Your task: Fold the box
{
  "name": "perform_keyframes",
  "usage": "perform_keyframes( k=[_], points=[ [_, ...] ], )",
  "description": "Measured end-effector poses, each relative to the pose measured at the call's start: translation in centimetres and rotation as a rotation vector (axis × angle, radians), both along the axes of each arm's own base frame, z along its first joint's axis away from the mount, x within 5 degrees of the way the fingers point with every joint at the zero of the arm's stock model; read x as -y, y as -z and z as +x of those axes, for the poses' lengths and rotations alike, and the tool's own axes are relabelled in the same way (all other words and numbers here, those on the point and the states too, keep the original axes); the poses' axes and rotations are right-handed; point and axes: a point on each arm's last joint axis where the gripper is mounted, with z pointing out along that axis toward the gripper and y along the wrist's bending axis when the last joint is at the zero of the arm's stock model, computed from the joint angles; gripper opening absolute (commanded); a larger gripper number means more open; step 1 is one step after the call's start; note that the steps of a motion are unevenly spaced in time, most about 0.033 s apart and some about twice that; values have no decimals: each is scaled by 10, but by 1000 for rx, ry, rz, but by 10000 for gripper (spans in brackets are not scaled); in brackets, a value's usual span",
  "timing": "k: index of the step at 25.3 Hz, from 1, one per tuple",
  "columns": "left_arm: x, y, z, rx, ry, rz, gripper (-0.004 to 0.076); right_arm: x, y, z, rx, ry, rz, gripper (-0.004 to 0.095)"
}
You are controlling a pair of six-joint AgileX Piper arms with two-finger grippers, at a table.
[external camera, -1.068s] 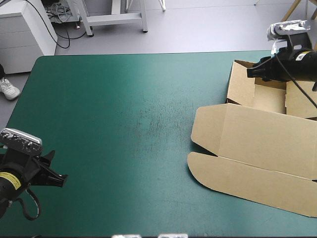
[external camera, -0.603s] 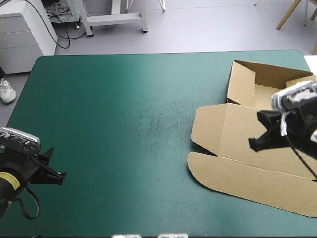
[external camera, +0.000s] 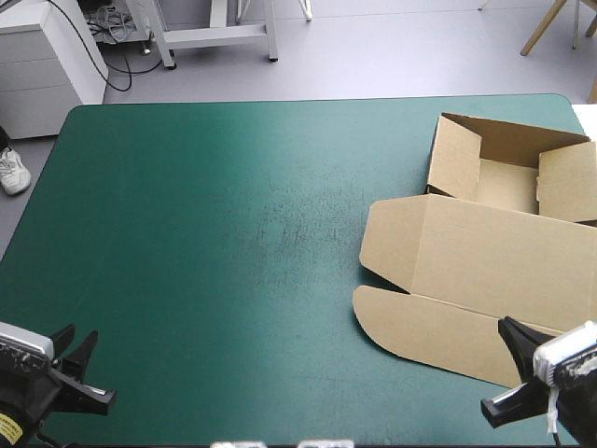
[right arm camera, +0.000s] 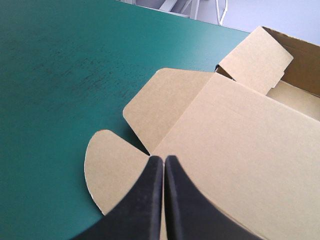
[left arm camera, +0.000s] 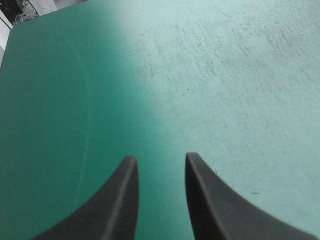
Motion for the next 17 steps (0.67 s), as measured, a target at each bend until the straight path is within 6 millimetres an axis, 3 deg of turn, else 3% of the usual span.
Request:
perform_keyframes(
  k=[5,8,17],
  points=[
    [-1,31,-8,-21,13,-19,223,1,38,-13,-1,1,0,-12],
    [0,43,-9,-43,20,-24,223,1,44,-16,9,2,2,-14],
    [0,46,-8,-54,15,-30,223,1,61,-9,-41,5,3,-14]
  ],
)
